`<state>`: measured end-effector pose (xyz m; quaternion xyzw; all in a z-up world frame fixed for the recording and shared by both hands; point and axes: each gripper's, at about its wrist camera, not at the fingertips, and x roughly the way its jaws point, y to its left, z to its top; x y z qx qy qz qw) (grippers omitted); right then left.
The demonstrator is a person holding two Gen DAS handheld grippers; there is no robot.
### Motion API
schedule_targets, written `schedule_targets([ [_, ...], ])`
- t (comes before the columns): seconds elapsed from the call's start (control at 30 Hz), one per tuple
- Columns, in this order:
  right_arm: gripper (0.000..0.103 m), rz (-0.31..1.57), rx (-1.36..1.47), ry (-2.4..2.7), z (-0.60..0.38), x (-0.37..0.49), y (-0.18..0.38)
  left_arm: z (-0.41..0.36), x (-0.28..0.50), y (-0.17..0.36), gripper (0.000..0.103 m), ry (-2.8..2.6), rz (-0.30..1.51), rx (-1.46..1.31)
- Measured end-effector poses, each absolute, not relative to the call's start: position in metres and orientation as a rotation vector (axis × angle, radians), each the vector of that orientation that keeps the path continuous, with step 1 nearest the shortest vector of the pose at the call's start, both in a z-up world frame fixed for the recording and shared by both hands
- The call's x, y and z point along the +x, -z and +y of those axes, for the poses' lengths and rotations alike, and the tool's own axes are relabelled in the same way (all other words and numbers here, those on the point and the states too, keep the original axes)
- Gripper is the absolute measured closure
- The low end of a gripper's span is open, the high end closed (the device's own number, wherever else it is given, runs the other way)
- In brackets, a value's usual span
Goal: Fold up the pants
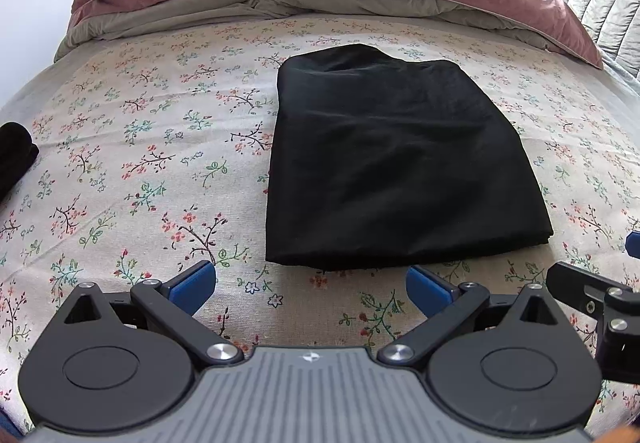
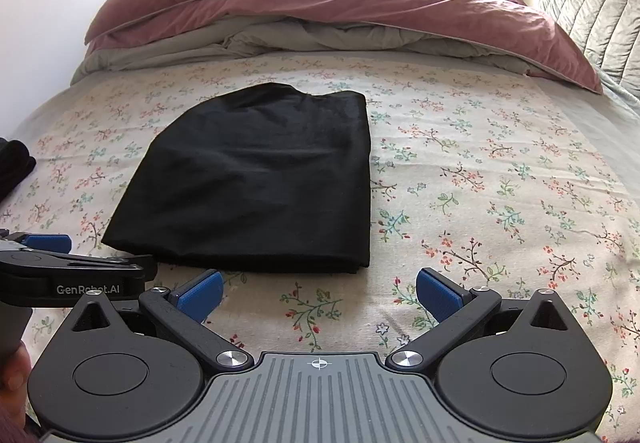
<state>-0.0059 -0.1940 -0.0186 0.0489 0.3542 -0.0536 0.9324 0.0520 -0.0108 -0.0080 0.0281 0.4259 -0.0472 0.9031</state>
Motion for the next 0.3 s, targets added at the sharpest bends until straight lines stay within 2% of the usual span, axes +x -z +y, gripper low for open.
schedule_targets([
  [0.3,0.000,0.725,0.098,0.109,-0.1940,-0.0054,0.0194,-0.0103,0.0521,0.0077,0.000,0.101,0.882,0.052],
])
